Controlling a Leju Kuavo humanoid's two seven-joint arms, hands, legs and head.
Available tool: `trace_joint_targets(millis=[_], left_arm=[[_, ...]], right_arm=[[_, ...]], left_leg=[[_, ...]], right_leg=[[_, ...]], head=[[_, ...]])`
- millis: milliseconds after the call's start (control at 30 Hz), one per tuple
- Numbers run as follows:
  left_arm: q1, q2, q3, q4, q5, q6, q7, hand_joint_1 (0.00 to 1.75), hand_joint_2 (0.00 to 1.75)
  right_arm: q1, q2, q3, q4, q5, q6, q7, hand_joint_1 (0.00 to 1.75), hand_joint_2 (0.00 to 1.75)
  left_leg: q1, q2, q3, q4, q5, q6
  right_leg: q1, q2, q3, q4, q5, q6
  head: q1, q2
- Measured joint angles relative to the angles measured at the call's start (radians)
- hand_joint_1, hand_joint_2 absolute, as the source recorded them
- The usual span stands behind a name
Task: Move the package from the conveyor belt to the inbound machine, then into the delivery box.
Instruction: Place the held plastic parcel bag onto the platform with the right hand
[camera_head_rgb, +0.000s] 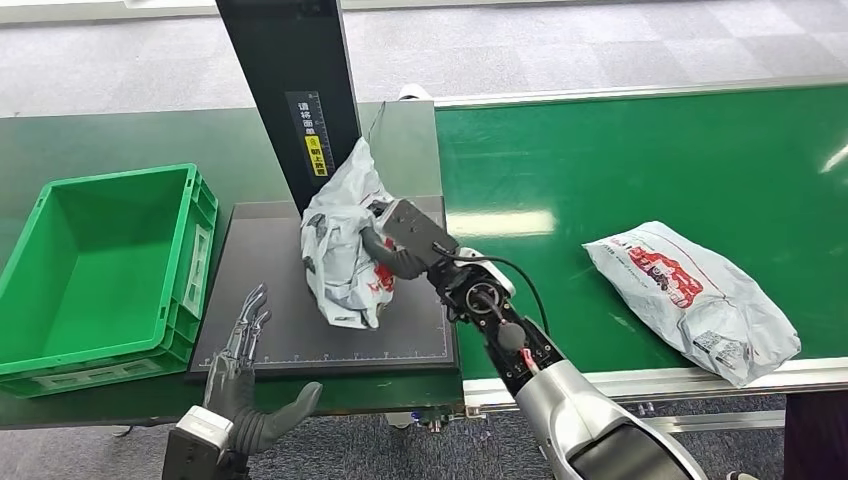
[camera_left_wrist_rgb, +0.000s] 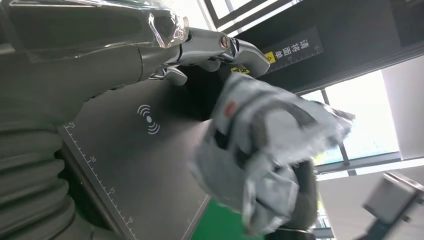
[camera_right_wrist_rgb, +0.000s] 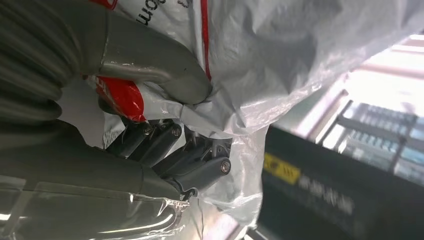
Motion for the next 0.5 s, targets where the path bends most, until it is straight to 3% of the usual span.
trace_joint_targets(millis=[167, 333, 367, 467, 500], left_arm=[[0.000, 0.000, 0.001, 0.000, 0.000, -0.001, 0.001, 0.00, 1.75], [-0.001, 0.000, 0.000, 0.000, -0.004, -0.011, 0.007, 0.00, 1.75], [-0.002, 0.000, 0.000, 0.000, -0.005, -0.011, 0.009, 0.00, 1.75], [-0.003, 0.000, 0.000, 0.000, -0.009, -0.009, 0.022, 0.00, 1.75], [-0.003, 0.000, -0.001, 0.000, -0.011, -0.009, 0.026, 0.00, 1.75]], right_arm=[[0.000, 0.014, 0.049, 0.046, 0.002, 0.000, 0.013, 1.75, 1.75], [-0.001, 0.019, 0.084, 0.077, 0.012, -0.029, 0.082, 1.75, 1.75], [-0.001, 0.020, 0.092, 0.084, 0.020, -0.039, 0.100, 1.41, 1.75], [-0.001, 0.020, 0.119, 0.107, 0.068, -0.094, 0.181, 0.10, 1.75], [-0.001, 0.020, 0.129, 0.114, 0.084, -0.119, 0.207, 0.00, 1.75]], left_leg=[[0.000, 0.000, 0.000, 0.000, 0.000, 0.000], [0.000, 0.000, 0.000, 0.000, 0.000, 0.000], [0.000, 0.000, 0.000, 0.000, 0.000, 0.000], [0.000, 0.000, 0.000, 0.000, 0.000, 0.000], [0.000, 0.000, 0.000, 0.000, 0.000, 0.000]], right_leg=[[0.000, 0.000, 0.000, 0.000, 0.000, 0.000], [0.000, 0.000, 0.000, 0.000, 0.000, 0.000], [0.000, 0.000, 0.000, 0.000, 0.000, 0.000], [0.000, 0.000, 0.000, 0.000, 0.000, 0.000], [0.000, 0.000, 0.000, 0.000, 0.000, 0.000]], head=[[0.000, 0.000], [0.000, 0.000], [0.000, 0.000], [0.000, 0.000], [0.000, 0.000]])
